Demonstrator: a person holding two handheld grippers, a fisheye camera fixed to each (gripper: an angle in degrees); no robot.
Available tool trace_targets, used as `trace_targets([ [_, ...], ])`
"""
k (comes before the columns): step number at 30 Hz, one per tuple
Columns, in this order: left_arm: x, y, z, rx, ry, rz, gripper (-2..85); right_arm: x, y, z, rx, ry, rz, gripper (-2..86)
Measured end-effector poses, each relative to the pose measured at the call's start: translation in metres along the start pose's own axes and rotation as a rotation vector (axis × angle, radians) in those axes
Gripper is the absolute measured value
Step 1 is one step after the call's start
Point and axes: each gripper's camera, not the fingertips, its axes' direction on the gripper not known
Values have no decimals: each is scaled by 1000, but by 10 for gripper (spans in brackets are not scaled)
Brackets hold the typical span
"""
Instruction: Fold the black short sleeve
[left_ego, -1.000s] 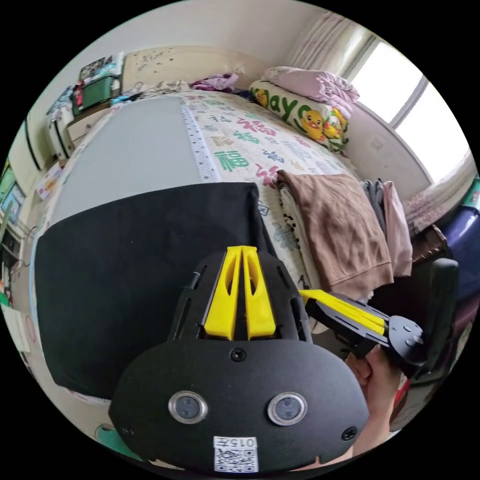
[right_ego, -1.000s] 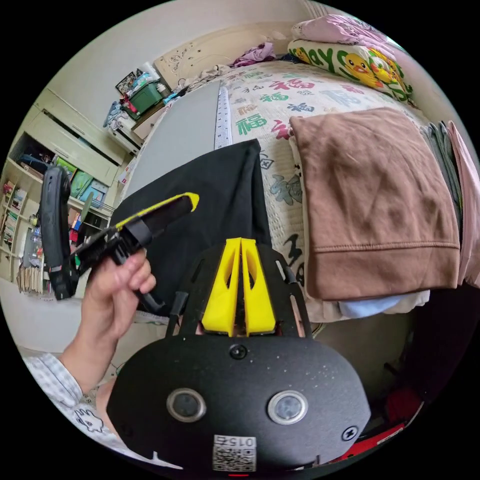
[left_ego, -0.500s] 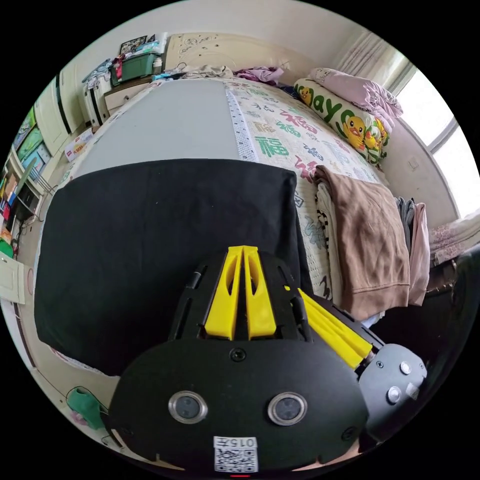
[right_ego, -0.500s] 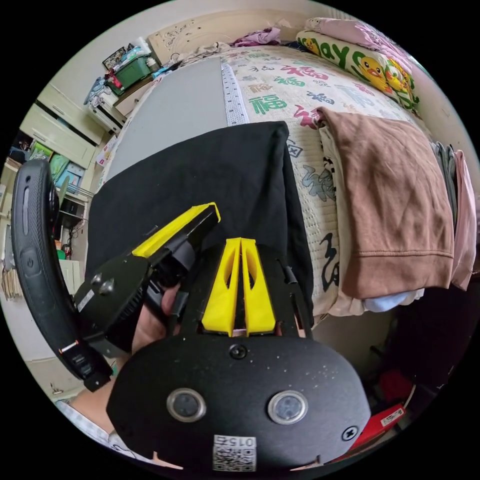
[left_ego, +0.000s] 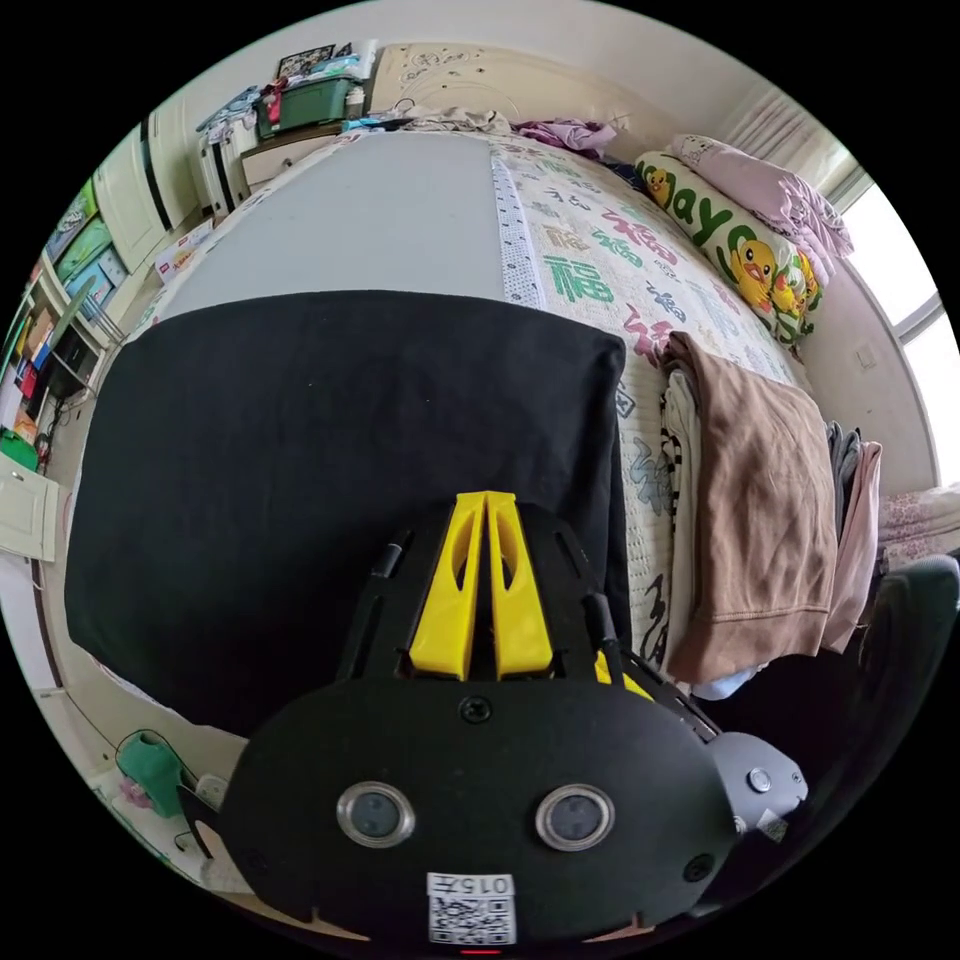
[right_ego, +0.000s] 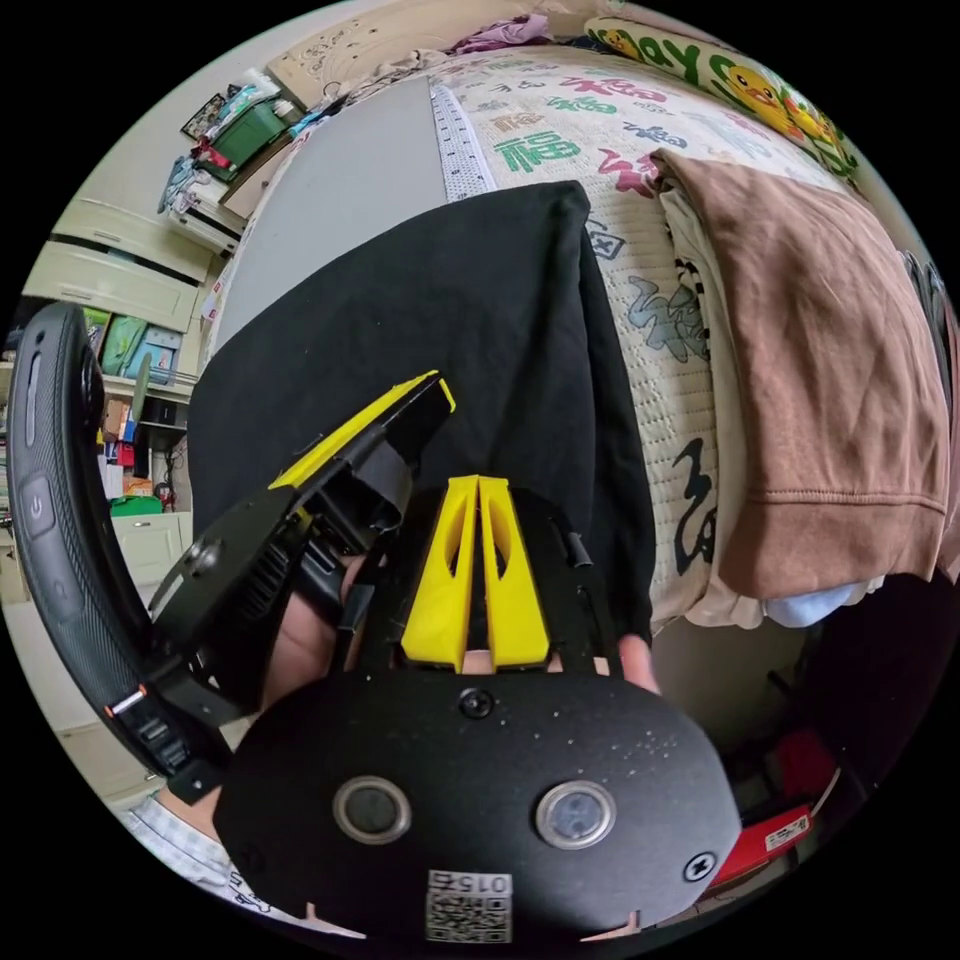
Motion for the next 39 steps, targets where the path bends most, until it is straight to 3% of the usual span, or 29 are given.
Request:
trace_targets([
  [39,-68,30,-32,0,109,-29,-3,-1,-7,-15,-2,86,-45,-9],
])
